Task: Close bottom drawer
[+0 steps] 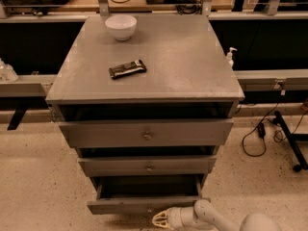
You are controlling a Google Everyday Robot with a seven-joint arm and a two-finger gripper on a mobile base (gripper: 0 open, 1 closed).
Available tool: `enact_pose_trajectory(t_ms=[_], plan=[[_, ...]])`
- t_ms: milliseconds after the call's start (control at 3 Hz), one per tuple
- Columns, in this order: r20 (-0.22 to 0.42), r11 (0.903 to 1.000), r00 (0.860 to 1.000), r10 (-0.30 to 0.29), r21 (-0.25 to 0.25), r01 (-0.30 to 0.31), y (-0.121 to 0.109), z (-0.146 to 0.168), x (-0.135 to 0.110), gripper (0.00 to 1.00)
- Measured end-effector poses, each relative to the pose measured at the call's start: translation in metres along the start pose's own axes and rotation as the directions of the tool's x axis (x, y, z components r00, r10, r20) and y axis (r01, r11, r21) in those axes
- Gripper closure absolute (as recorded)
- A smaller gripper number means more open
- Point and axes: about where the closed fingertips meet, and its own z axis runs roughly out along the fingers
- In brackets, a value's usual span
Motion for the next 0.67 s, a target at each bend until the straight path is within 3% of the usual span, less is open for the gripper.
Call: enact_pose_trajectory(t_ms=[333,667], plan=[[-0.015,1.0000,1.000,-0.005,0.008,0.005,-0.0197,0.0028,0.0062,1.00],[-0.015,1.0000,1.000,-0.005,0.008,0.005,-0.0191,0.0029,0.0059,1.00]])
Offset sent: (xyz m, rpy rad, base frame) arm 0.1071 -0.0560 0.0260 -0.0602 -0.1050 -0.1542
